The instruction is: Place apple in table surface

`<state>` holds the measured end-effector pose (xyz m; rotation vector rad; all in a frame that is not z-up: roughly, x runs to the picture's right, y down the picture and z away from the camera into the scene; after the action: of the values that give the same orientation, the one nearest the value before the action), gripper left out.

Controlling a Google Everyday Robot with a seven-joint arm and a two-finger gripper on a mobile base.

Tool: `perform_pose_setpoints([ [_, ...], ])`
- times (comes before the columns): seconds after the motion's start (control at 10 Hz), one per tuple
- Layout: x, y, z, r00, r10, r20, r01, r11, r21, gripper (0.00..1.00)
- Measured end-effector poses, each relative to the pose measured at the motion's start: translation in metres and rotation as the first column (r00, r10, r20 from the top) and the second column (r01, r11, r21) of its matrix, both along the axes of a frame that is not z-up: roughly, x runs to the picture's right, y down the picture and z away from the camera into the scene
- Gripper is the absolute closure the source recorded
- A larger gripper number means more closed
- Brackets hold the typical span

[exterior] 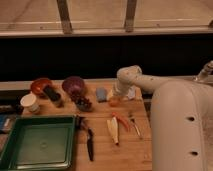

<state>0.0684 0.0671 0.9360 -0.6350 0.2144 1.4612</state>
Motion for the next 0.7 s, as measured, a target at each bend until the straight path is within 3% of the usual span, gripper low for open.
perform_pose_setpoints([
  [0.6, 0.0032, -0.0008, -0.0066, 1.0, 0.004, 0.009, -0.004, 0.9999, 0.012, 0.22],
  [0.7, 0.0022, -0.0011, -0.0075, 1.0, 0.0, 0.011, 0.0, 0.9999, 0.014, 0.2],
])
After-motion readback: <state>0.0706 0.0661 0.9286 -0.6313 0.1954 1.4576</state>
